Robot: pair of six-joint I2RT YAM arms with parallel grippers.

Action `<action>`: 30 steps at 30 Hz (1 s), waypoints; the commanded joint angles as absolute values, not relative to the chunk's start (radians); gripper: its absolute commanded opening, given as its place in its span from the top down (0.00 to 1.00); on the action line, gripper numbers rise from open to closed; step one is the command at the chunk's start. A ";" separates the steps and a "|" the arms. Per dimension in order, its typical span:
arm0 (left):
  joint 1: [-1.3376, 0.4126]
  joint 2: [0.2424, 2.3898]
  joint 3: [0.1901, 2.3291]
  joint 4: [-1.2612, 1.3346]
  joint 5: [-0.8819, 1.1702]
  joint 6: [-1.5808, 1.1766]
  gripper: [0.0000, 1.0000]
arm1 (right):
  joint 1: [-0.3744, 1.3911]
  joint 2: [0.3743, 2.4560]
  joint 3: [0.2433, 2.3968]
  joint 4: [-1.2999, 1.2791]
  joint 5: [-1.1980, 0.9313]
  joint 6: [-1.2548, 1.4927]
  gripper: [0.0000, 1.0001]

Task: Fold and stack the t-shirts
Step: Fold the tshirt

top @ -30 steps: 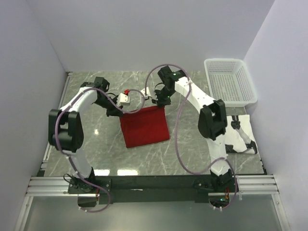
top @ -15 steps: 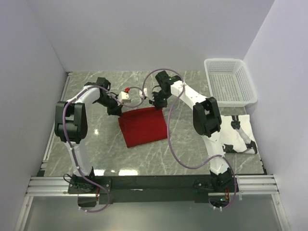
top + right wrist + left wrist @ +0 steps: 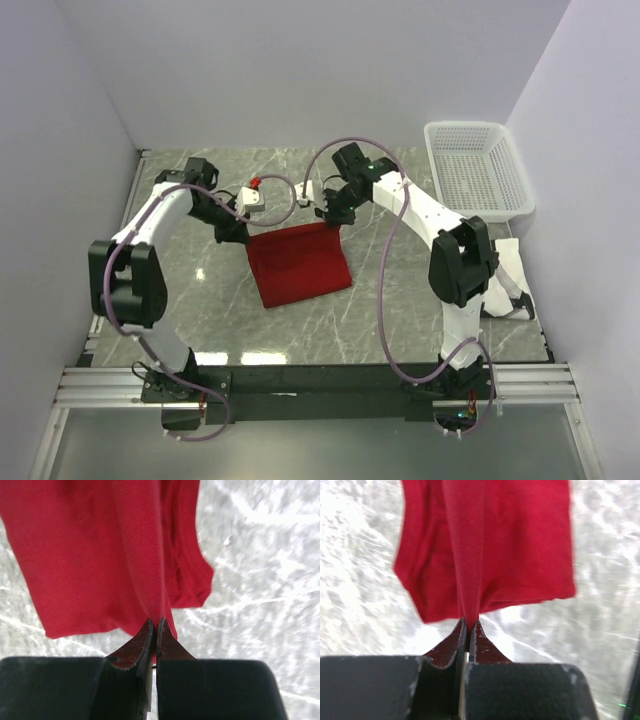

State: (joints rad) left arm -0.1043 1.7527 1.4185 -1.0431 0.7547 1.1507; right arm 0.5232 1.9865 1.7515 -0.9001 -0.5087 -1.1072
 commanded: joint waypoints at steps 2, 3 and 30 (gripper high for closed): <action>-0.094 1.660 1.349 -1.102 0.717 1.079 0.99 | 0.525 2.029 1.824 -0.916 -0.491 -1.155 1.00; -0.094 1.660 1.332 -1.074 0.704 1.045 0.99 | 0.526 2.046 1.841 -0.920 -0.491 -1.160 1.00; -0.003 1.866 1.511 -0.851 0.722 0.537 0.46 | 0.518 1.957 1.781 -0.985 -0.578 -0.816 0.38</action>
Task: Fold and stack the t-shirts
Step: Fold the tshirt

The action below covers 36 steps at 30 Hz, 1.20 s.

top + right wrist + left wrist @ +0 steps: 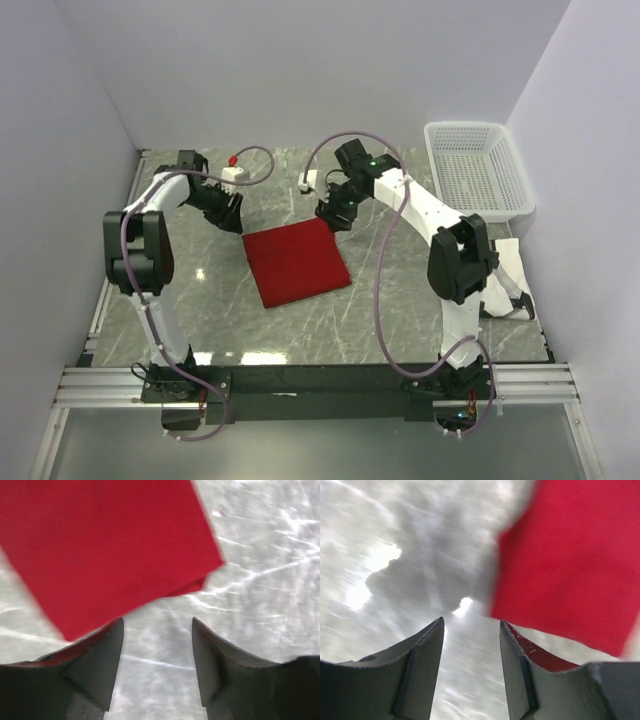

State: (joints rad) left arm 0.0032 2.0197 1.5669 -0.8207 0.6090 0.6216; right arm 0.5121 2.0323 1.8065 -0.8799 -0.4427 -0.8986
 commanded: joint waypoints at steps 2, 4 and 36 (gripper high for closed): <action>-0.034 1.804 1.450 -0.887 0.782 0.494 0.48 | 0.522 1.951 1.755 -1.008 -0.656 -0.753 0.51; -0.093 1.770 1.404 -0.894 0.847 0.425 0.48 | 0.522 1.979 1.743 -1.043 -0.705 -0.717 0.56; -0.060 1.897 1.193 -0.739 1.175 0.100 0.45 | 0.511 2.040 1.508 -0.408 -1.104 0.268 0.49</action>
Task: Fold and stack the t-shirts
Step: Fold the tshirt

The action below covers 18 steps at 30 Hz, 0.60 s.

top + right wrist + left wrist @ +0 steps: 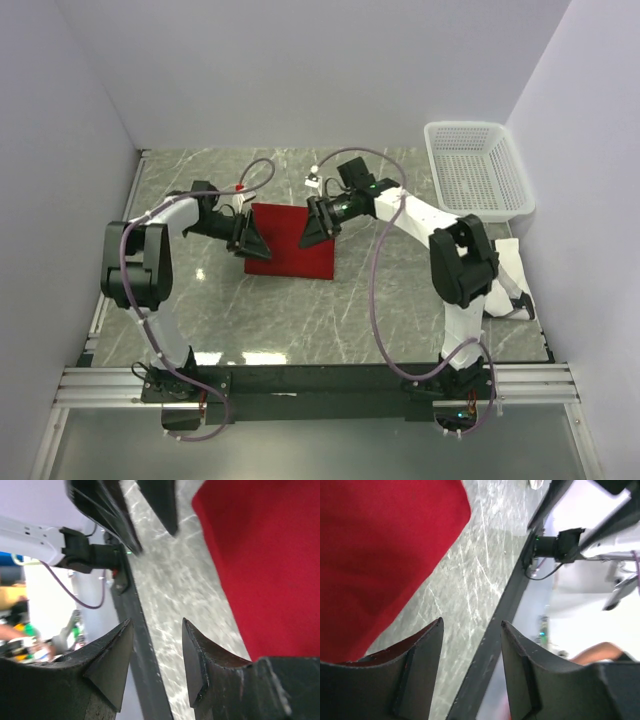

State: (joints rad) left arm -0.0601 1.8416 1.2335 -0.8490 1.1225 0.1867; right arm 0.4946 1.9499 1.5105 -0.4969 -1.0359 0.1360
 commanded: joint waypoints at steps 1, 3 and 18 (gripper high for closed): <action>-0.055 1.922 1.193 -0.736 1.170 0.095 0.46 | 0.512 2.066 1.523 -0.420 -1.103 0.256 0.49; -0.032 1.994 1.192 -0.724 1.161 0.097 0.46 | 0.506 2.142 1.545 -0.466 -1.085 0.221 0.49; 0.086 1.927 1.198 -0.772 1.134 0.207 0.47 | 0.380 2.036 1.441 -0.656 -0.871 0.052 0.43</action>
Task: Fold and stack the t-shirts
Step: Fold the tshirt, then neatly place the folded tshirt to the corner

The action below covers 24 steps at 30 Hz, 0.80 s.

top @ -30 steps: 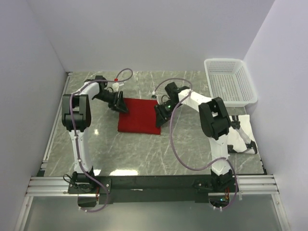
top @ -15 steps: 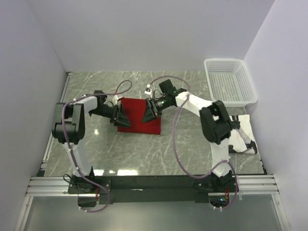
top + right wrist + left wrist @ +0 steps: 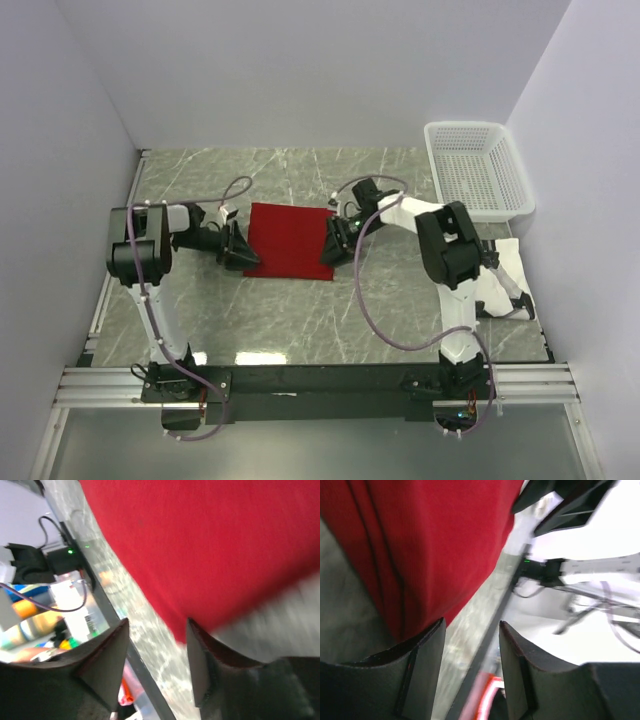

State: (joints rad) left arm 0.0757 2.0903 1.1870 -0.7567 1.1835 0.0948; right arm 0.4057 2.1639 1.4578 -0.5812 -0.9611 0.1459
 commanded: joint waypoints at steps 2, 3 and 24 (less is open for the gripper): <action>0.075 1.847 1.218 -0.677 1.102 0.178 0.47 | 0.376 1.924 1.411 -0.632 -0.908 0.075 0.39; 0.048 1.769 1.218 -0.623 1.054 0.166 0.47 | 0.371 1.886 1.369 -0.583 -0.911 0.112 0.37; -0.758 1.611 0.841 0.124 0.351 0.775 0.43 | 0.198 1.793 1.108 -0.325 -0.765 0.508 0.29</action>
